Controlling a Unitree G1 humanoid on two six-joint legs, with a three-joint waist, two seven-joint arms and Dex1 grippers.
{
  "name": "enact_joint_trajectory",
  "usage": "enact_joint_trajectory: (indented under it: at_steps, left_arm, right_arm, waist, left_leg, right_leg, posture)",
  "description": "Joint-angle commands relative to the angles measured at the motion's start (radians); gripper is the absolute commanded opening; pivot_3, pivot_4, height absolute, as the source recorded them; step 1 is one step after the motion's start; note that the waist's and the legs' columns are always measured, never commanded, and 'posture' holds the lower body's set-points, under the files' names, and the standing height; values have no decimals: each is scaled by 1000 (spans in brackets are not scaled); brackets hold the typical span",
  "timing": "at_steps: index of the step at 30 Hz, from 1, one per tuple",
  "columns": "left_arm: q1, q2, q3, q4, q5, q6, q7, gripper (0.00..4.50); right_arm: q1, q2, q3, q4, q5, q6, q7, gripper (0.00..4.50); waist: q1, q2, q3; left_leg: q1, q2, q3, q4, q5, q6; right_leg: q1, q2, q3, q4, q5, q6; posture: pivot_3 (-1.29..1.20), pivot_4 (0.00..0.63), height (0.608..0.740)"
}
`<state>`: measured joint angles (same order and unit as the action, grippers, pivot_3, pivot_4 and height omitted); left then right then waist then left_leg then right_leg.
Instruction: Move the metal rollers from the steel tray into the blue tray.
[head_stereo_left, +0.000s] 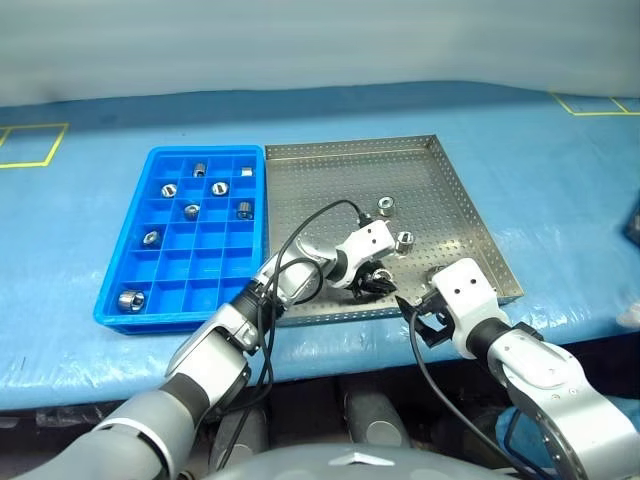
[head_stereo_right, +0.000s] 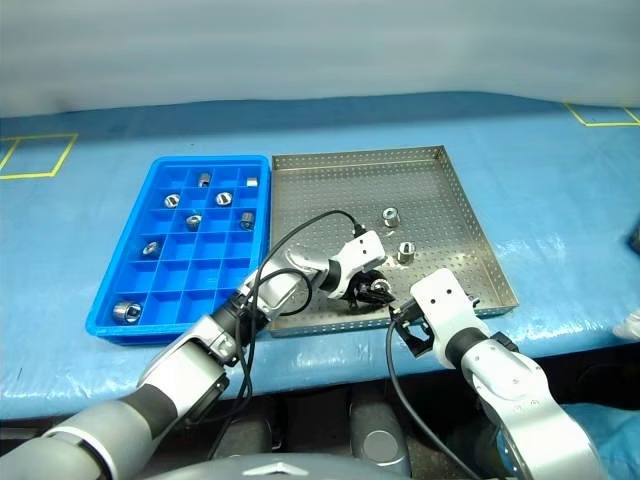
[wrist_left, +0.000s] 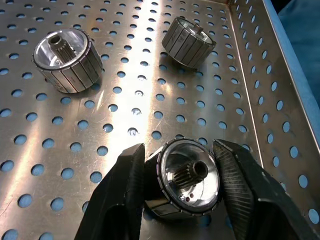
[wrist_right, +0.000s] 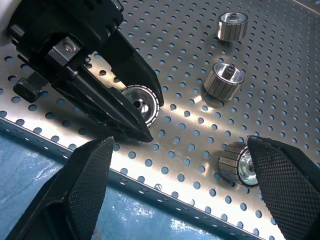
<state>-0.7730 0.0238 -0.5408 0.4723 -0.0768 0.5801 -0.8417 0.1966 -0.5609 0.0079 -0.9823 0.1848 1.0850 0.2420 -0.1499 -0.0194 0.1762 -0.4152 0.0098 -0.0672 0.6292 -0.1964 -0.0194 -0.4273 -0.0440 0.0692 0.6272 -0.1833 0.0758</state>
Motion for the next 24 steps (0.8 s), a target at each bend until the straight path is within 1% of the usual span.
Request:
enact_joint_trajectory:
  at_steps: [1, 2, 4, 7, 10, 13, 16, 18, 21, 24]
  left_arm:
    - [-6, 1, 20, -21, 16, -11, 0, 1860]
    - [-6, 2, 26, -24, 15, -13, 2, 1860]
    - [-2, 6, 76, -69, -14, 0, 21, 1860]
    - [15, 37, 180, -201, -69, 46, 50, 1860]
    - [61, 114, 277, -375, -99, 131, 95, 1860]
    - [121, 187, 341, -527, -124, 215, 125, 1860]
    - [203, 280, 391, -675, -108, 292, 178, 1860]
    - [259, 318, 453, -757, -82, 342, 258, 1860]
    - [331, 326, 573, -855, -54, 412, 394, 1860]
    - [380, 312, 641, -927, -32, 465, 494, 1860]
  right_arm:
    - [-6, -7, -11, -12, -10, -40, 7, 4500]
    - [-9, -8, -9, -7, -10, -44, 9, 4500]
    - [-20, -2, 0, 16, -4, -61, 18, 4500]
    - [-45, 22, 14, 63, 14, -90, 38, 4500]
    - [-83, 57, 36, 131, 33, -152, 65, 4500]
    - [-135, 95, 41, 208, 49, -201, 84, 4500]
    - [-198, 122, 45, 260, 84, -228, 122, 4500]
    - [-232, 122, 66, 282, 90, -236, 143, 4500]
    - [-269, 123, 97, 313, 85, -245, 156, 4500]
    - [-295, 119, 120, 336, 86, -254, 175, 4500]
  waist:
    - [0, 0, 0]
    - [0, 0, 0]
    - [-2, 0, 0]
    - [-4, 0, 0]
    - [-3, 0, 0]
    - [6, 1, 0]
    - [25, 1, 0]
    - [43, 1, 0]
    - [80, 0, 0]
    - [111, 0, 0]
  left_leg:
    - [0, 0, 0, 0, 0, 0]
    - [0, 0, 0, 0, 0, 0]
    - [0, 0, 0, 0, 0, 0]
    - [0, 0, 0, 0, 0, 0]
    - [0, 1, 0, -1, 0, 0]
    - [2, 1, 0, -2, 0, 0]
    - [2, 1, 0, -2, 0, 0]
    - [1, 1, -1, -2, 0, 0]
    - [1, 1, -1, -1, 0, 0]
    - [1, 1, -2, -1, 0, 0]
  right_leg:
    - [0, 0, 0, 0, 0, 0]
    - [0, 0, 0, 0, 0, 0]
    - [0, 0, 0, 0, 0, 0]
    - [-1, 0, 0, 1, 0, 0]
    - [-1, 1, 0, 1, 0, 0]
    - [0, 1, 0, 1, 0, 0]
    - [0, 1, 0, 2, 0, 0]
    - [0, 1, 0, 2, 0, 0]
    - [0, 1, 0, 2, 0, 0]
    - [1, 1, -1, 1, 0, 0]
  posture:
    - [-210, 150, 740]
    - [-209, 150, 740]
    - [-199, 150, 740]
    - [-169, 150, 740]
    - [-119, 150, 740]
    - [-65, 150, 740]
    - [-4, 150, 740]
    - [29, 150, 740]
    - [71, 150, 740]
    - [107, 150, 740]
